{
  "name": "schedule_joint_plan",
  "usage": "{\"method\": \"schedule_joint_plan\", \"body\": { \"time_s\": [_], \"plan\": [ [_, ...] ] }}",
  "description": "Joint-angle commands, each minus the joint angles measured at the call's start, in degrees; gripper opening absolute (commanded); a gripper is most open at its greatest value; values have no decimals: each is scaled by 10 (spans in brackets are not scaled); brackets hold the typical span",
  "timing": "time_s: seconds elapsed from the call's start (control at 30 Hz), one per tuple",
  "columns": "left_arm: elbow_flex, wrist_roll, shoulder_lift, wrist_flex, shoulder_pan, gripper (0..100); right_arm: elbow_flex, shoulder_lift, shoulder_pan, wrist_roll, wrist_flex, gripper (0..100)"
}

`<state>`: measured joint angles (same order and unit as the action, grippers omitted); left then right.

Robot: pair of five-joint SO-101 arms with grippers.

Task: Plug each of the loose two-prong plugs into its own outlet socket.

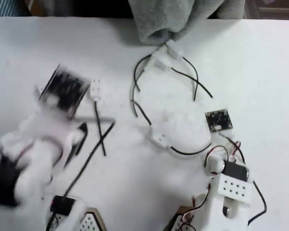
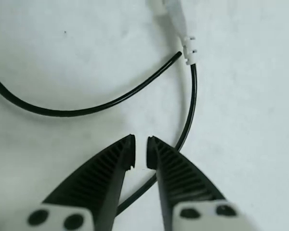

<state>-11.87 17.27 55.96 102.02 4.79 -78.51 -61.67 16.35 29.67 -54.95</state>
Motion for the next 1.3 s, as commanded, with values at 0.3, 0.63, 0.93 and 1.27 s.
{"method": "schedule_joint_plan", "body": {
  "time_s": [0.3, 0.63, 0.93, 1.27],
  "plan": [
    [-278, -2, 305, -134, -150, 139, 154, 0, -298, -9, -119, 215],
    [-448, -6, 304, -247, -149, 139, 251, 129, -486, -12, -149, 264],
    [-629, -47, 304, -396, -111, 136, 330, 408, -451, 51, -41, 264],
    [-724, -62, 305, -510, -106, 138, 386, 580, -349, 150, 57, 262]
  ]
}}
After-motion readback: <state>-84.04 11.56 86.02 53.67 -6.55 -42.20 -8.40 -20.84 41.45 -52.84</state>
